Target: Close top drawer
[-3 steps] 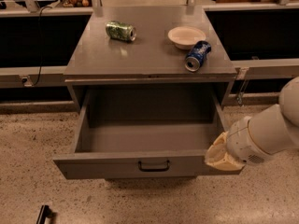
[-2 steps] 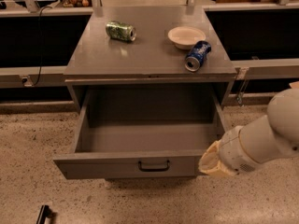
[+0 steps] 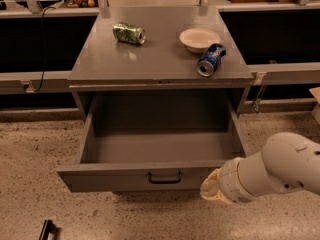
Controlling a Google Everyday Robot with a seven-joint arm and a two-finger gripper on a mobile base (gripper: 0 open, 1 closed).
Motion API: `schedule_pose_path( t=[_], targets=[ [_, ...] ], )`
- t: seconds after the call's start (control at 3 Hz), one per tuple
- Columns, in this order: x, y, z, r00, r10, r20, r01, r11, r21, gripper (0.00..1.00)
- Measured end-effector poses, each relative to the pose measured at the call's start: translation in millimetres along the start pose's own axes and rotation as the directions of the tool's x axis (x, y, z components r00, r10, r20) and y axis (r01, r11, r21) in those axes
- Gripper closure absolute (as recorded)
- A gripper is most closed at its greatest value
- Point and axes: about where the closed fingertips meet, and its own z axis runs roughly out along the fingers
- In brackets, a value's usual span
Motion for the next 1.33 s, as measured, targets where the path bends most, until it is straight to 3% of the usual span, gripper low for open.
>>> schedule_pose_path(
  t=[0.67, 1.33],
  targets=[
    [4, -16, 41, 0.999, -0.022, 0.03, 0.021, 0.9991, 0.036, 1.0],
    [2, -56, 60, 0.998, -0.024, 0.06, 0.02, 0.9976, 0.066, 1.0]
  ],
)
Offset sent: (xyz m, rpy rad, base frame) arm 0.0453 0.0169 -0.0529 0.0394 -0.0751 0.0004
